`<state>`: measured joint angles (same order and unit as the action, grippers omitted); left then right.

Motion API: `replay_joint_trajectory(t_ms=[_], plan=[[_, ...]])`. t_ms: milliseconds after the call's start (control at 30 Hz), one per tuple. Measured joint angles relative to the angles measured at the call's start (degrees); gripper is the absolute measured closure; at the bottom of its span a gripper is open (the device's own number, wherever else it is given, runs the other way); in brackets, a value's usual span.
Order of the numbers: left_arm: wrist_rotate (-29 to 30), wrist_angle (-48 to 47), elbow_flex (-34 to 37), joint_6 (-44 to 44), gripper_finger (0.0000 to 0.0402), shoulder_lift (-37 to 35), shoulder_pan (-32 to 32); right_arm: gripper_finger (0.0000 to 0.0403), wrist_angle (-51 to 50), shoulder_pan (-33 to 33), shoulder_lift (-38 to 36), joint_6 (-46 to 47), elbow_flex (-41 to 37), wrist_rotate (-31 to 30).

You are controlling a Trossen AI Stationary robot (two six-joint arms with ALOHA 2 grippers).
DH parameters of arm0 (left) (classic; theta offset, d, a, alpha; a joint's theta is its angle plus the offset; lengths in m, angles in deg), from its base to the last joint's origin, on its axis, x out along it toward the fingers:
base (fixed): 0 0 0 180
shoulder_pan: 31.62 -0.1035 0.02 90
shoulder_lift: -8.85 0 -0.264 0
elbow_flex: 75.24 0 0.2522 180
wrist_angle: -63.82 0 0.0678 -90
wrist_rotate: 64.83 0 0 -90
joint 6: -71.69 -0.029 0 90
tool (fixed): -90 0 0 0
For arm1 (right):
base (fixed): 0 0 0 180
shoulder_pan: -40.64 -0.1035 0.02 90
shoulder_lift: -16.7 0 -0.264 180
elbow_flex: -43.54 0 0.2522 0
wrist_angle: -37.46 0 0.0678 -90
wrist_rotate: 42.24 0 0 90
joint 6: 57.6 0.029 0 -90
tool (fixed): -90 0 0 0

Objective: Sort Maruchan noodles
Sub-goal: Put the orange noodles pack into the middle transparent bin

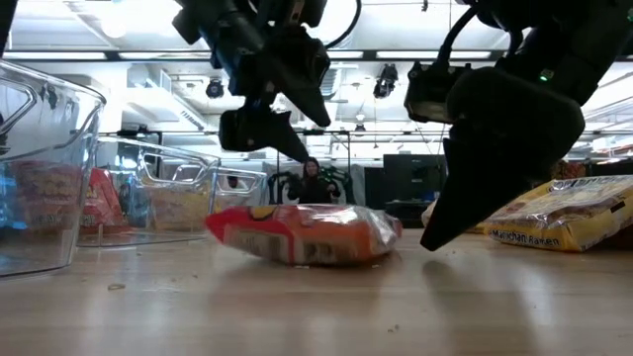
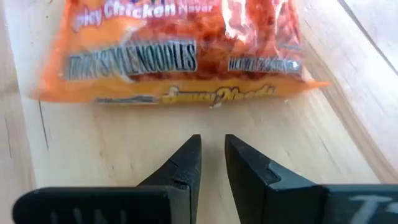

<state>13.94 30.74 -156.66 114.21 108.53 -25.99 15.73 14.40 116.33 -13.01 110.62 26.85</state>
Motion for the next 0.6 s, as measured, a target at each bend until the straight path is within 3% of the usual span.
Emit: replay_joint_trajectory(t_ms=[267,600], plan=[[3.8,-9.5,-3.9,-4.4,0.0193,-0.1,-0.7,0.034,0.2,0.0,-0.9,-2.5,1.2,-0.2],[4.0,-11.5,-2.1,-5.0,0.0193,-0.3,-0.7,0.034,5.8,0.2,-1.5,-11.2,4.5,-1.6]])
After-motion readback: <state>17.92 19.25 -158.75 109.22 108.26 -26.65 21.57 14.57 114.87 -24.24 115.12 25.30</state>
